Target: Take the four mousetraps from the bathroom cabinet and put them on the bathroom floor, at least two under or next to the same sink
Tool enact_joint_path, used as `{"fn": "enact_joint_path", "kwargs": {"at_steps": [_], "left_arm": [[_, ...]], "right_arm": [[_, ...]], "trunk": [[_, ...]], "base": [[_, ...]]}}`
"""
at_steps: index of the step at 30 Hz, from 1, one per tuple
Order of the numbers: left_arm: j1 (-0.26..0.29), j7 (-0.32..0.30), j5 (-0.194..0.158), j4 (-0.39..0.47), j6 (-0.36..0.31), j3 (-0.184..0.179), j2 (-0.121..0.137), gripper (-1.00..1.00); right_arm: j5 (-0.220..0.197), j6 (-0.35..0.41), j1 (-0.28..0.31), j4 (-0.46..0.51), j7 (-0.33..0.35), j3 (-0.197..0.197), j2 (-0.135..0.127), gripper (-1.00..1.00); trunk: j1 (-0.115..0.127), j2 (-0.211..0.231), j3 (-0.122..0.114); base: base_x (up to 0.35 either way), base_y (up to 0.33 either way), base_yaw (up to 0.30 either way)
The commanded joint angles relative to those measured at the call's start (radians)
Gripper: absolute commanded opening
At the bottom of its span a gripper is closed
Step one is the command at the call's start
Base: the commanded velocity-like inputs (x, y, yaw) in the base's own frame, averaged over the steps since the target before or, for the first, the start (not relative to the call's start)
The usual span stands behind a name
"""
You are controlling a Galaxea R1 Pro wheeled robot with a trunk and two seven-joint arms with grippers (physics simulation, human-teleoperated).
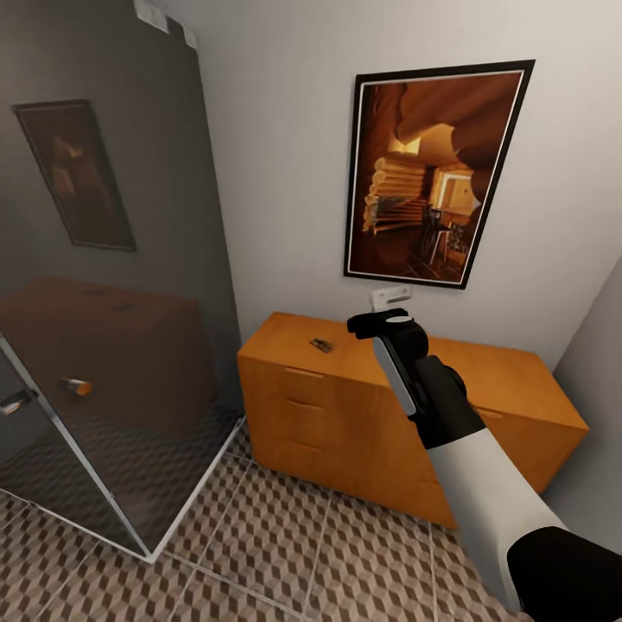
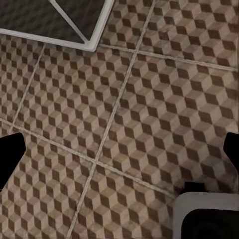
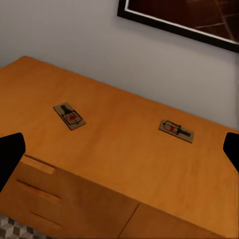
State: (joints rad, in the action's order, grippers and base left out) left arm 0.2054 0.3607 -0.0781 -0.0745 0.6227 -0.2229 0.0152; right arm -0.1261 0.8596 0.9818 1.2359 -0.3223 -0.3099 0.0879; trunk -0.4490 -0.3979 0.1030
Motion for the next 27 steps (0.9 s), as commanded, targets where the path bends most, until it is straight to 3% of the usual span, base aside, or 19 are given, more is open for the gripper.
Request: {"fn": "enact_joint_path", "kwargs": {"at_steps": [1,10,27], "left_arm": [[0.002,0.001,-0.008,-0.004,0.006,-0.009,0.000,1.00],[0.002,0.001,-0.008,-0.004,0.006,-0.009,0.006,1.00],[0.002,0.001,-0.008,-0.004,0.006,-0.009,0.008,1.00]], "right_arm": [[-0.010,0.003,0.001,0.001,-0.010,-0.002,0.000,1.00],[-0.010,0.001,-0.001,-0.019,-0.007,-0.002,0.000,1.00],[-0.010,-0.001,-0.002,-0.039,-0.006,-0.002,-0.002,1.00]], "trunk": [[-0.001,-0.002,0.002],[-0.001,-0.002,0.002],[-0.001,-0.002,0.002]], "base": [[0.229,-0.248,0.000],[0.209,-0.122,0.000],[0.073,0.008,0.000]]}}
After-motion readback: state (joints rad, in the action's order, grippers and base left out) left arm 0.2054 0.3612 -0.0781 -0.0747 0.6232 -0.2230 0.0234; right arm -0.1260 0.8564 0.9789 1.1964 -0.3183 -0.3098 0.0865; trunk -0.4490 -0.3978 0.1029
